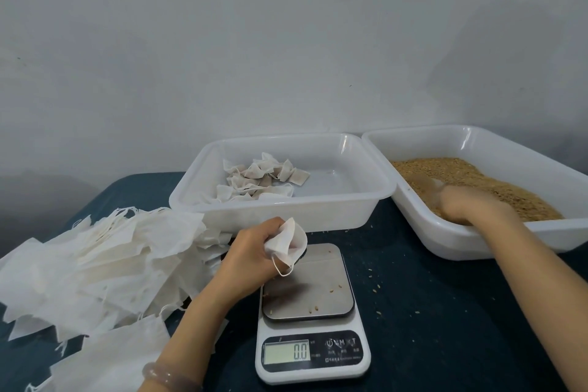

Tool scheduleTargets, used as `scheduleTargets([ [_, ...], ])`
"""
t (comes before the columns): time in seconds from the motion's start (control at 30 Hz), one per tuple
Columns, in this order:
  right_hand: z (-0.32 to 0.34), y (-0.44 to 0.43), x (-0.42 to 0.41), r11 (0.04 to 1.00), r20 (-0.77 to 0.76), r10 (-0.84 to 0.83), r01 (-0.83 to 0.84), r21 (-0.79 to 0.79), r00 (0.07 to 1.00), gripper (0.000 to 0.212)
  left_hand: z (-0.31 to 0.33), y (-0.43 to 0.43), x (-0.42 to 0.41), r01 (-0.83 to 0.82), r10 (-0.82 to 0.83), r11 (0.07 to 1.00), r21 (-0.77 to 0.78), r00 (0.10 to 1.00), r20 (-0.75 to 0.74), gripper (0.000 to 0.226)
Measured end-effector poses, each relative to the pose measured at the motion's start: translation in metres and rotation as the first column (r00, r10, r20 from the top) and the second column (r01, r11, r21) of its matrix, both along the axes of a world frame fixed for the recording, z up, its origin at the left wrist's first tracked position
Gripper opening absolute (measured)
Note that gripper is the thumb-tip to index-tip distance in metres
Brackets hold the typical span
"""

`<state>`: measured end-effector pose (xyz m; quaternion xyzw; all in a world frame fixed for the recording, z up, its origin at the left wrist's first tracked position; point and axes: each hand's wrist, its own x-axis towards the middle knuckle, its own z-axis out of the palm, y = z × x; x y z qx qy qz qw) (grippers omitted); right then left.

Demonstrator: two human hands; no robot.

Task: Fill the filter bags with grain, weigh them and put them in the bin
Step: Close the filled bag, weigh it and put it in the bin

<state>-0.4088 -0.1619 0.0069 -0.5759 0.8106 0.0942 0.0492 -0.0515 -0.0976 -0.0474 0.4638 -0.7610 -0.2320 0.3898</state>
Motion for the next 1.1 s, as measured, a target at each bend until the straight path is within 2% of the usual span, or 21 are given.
scheduleTargets([
  [0.07,0.0,0.0,0.002,0.998,0.093,0.07,-0.069,-0.01,0.993,0.043,0.0,0.0,0.0,0.01,-0.01,1.0,-0.004,1.0,0.001,0.021],
  [0.13,-0.004,-0.002,0.002,0.996,0.205,0.08,-0.068,-0.065,0.975,0.033,0.0,0.001,-0.001,0.018,-0.018,1.0,-0.005,1.0,-0.003,0.022],
  [0.2,-0.008,-0.004,0.001,0.991,0.339,0.056,-0.012,-0.13,0.939,0.033,0.0,0.002,-0.001,0.017,-0.017,1.0,0.0,1.0,-0.009,0.023],
  [0.27,-0.008,-0.006,-0.004,0.976,0.411,0.011,0.08,-0.203,0.912,0.034,0.0,0.001,-0.001,0.008,-0.008,1.0,0.001,1.0,-0.011,0.025],
  [0.37,-0.006,-0.004,-0.01,0.943,0.381,-0.064,0.18,-0.28,0.923,0.039,-0.001,0.001,0.0,0.007,-0.007,1.0,-0.003,1.0,-0.013,0.026],
  [0.47,-0.006,0.0,-0.013,0.931,0.324,-0.107,0.209,-0.3,0.94,0.039,0.001,0.002,0.0,0.007,-0.007,1.0,0.004,0.999,-0.036,0.024],
  [0.6,-0.004,-0.003,-0.015,0.911,0.38,-0.121,0.255,-0.325,0.917,0.042,0.006,0.004,-0.003,0.006,0.002,0.998,0.06,0.99,-0.138,0.02],
  [0.67,-0.003,-0.002,-0.015,0.877,0.399,-0.116,0.282,-0.388,0.909,0.04,0.009,0.007,-0.003,-0.003,0.017,0.997,0.076,0.983,-0.185,0.02],
  [0.83,0.005,0.006,-0.008,0.76,0.414,0.029,0.249,-0.601,0.91,0.021,0.017,0.01,-0.001,-0.022,0.046,0.995,0.096,0.965,-0.258,0.031],
  [0.9,0.009,0.013,-0.002,0.742,0.377,0.114,0.174,-0.647,0.919,0.024,0.018,0.01,-0.001,-0.032,0.058,0.994,0.106,0.964,-0.258,0.038],
  [1.0,0.013,0.021,0.012,0.722,0.334,0.253,0.052,-0.69,0.908,0.025,0.018,0.011,0.0,-0.028,0.058,0.992,0.126,0.97,-0.237,0.035],
  [1.1,0.018,0.028,0.028,0.715,0.338,0.409,-0.068,-0.696,0.847,0.027,0.017,0.009,0.002,-0.017,0.046,0.988,0.156,0.982,-0.185,0.031],
])
